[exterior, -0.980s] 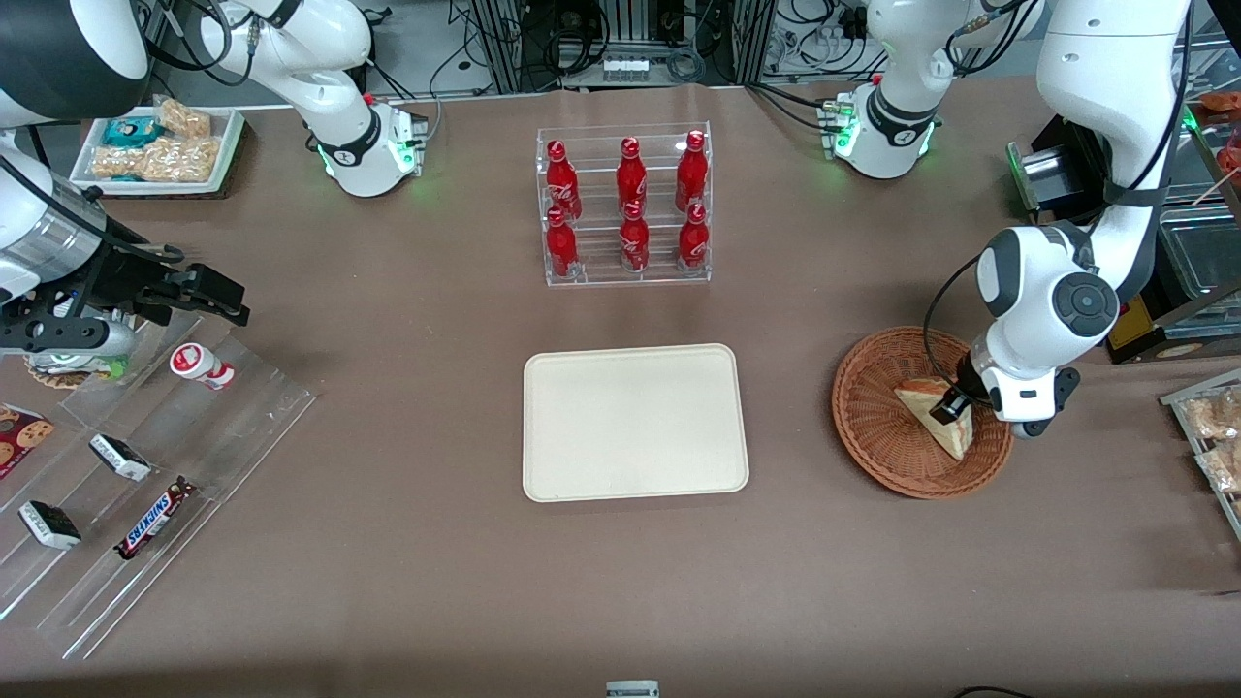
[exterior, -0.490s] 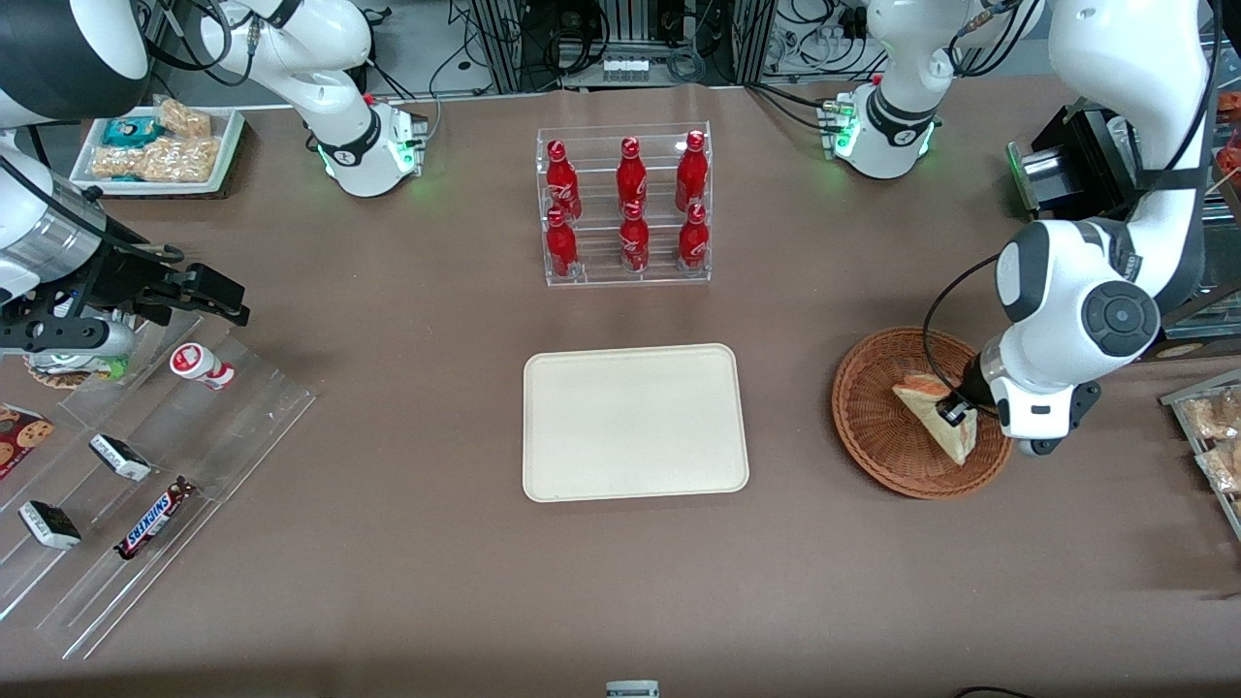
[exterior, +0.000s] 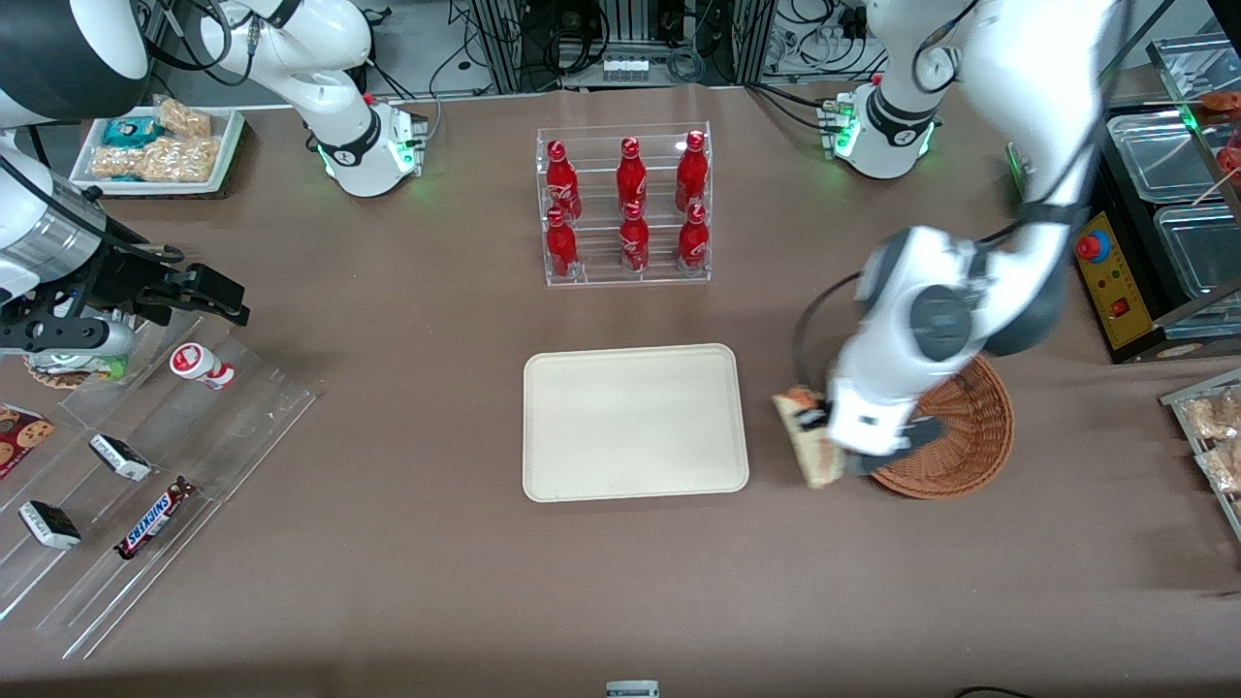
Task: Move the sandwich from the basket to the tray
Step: 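Lift the sandwich and carry it over the cream tray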
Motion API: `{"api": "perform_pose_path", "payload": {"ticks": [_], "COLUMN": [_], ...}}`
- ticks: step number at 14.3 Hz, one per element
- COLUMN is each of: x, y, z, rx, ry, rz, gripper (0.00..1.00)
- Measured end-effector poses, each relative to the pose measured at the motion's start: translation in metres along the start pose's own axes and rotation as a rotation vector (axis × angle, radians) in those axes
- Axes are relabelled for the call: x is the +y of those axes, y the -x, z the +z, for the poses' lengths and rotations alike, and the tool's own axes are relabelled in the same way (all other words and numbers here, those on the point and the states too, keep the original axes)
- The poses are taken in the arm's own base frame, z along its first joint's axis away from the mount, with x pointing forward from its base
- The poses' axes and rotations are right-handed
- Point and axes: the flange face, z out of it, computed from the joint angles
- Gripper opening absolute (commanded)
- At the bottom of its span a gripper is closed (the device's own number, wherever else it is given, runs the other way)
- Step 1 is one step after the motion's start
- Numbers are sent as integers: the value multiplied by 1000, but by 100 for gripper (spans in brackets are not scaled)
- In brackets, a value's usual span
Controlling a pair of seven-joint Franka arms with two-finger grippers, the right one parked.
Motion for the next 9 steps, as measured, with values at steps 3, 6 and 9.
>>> {"api": "perform_pose_path", "payload": {"ticks": [3, 6, 9], "x": [81, 131, 160], "y": [49, 87, 117], "z": [29, 50, 75], "rx": [-1, 26, 70], "ry": [7, 1, -5], "rz": [128, 196, 229], "gripper": [0, 0, 0]}}
